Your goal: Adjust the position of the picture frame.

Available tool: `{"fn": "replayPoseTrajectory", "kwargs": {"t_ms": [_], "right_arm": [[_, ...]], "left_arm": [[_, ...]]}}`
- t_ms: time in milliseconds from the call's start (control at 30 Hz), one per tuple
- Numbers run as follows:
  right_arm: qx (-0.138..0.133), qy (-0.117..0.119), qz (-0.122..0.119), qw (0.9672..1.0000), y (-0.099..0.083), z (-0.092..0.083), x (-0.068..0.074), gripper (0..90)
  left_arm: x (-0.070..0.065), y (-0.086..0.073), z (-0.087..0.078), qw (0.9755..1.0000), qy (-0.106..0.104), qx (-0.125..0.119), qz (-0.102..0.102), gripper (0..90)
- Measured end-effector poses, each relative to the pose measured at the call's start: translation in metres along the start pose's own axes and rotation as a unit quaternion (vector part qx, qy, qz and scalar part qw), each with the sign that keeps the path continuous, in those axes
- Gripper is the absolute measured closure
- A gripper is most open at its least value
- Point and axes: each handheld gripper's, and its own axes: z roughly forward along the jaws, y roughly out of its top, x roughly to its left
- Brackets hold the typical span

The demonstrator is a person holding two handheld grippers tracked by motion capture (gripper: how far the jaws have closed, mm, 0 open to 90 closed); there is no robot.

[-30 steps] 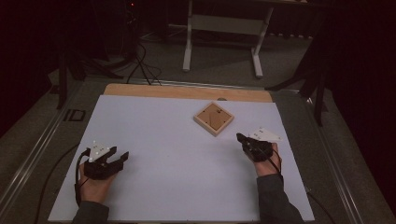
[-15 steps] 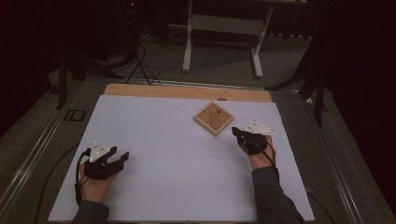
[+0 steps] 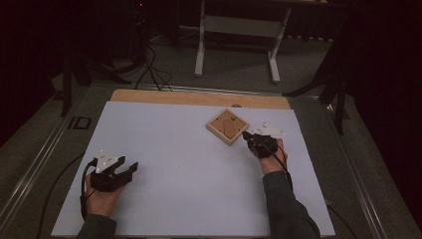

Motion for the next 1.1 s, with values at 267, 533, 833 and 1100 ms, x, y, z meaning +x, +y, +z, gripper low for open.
{"fn": "replayPoseTrajectory", "kwargs": {"t_ms": [267, 533, 833, 1100], "right_arm": [[0.006, -0.001, 0.026, 0.9997, -0.003, 0.018, -0.007, 89.6], [0.005, -0.006, 0.047, 0.9989, -0.004, 0.031, -0.013, 89.6], [0.023, -0.012, 0.059, 0.9979, -0.003, 0.050, -0.014, 89.6], [0.047, -0.016, 0.051, 0.9975, 0.001, 0.062, -0.011, 89.6]], "left_arm": [[-0.001, 0.000, 0.000, 1.0000, 0.000, -0.001, 0.001, 46.1], [-0.001, 0.000, -0.002, 1.0000, -0.003, -0.007, 0.004, 46.1], [-0.001, 0.000, -0.002, 0.9999, -0.005, -0.009, 0.004, 46.1], [-0.002, 0.001, -0.003, 0.9999, -0.008, -0.012, 0.008, 46.0]]}}
